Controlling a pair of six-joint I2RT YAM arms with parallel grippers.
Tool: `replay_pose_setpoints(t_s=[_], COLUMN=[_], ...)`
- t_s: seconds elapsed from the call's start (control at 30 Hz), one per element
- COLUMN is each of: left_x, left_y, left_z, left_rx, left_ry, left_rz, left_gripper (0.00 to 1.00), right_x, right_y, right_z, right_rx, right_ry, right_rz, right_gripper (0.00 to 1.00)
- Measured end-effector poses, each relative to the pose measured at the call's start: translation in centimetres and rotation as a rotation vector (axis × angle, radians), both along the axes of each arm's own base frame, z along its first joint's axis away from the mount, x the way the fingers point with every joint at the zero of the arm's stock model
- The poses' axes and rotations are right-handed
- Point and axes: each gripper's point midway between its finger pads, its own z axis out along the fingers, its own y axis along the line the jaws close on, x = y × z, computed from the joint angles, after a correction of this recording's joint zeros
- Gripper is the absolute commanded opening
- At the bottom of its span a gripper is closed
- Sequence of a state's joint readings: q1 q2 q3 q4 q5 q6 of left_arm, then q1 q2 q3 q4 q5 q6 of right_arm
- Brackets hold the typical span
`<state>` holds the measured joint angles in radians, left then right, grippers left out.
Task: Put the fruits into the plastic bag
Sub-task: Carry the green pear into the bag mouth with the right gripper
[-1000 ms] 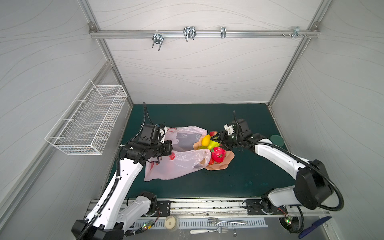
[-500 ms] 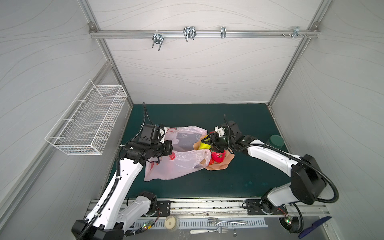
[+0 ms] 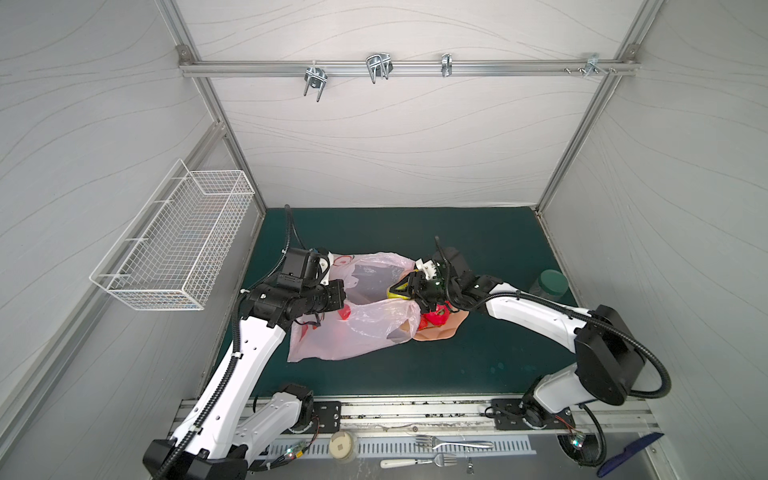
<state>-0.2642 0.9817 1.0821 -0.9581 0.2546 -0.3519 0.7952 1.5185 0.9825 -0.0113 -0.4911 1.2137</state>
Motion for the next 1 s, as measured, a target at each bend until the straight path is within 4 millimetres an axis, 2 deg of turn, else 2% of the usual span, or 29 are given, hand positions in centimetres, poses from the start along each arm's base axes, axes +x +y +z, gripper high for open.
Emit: replay_pose_setpoints(t_s=[0.3, 0.77, 1.0], left_x=[0.2, 0.6, 0.6], left_y=[-0.3, -0.5, -0.5], left_z=[0.1, 0.4, 0.4], left_rx=[-0.002, -0.018, -0.020], left_ry=[-0.008, -0.023, -0.022], left_rz=[-0.009, 0.002, 0.004], left_gripper=[0.00, 0.00, 0.00], right_x=[-1.0, -1.7, -1.8], right_y=[1.6, 6.9, 8.9], right_z=[-2.3, -3.2, -5.0], right_rx=[-0.013, 0.013, -0.037], right_ry=[0.069, 0.141, 0.193], right_rz=[0.044, 0.125, 0.150], right_gripper=[0.35, 0.37, 0.41])
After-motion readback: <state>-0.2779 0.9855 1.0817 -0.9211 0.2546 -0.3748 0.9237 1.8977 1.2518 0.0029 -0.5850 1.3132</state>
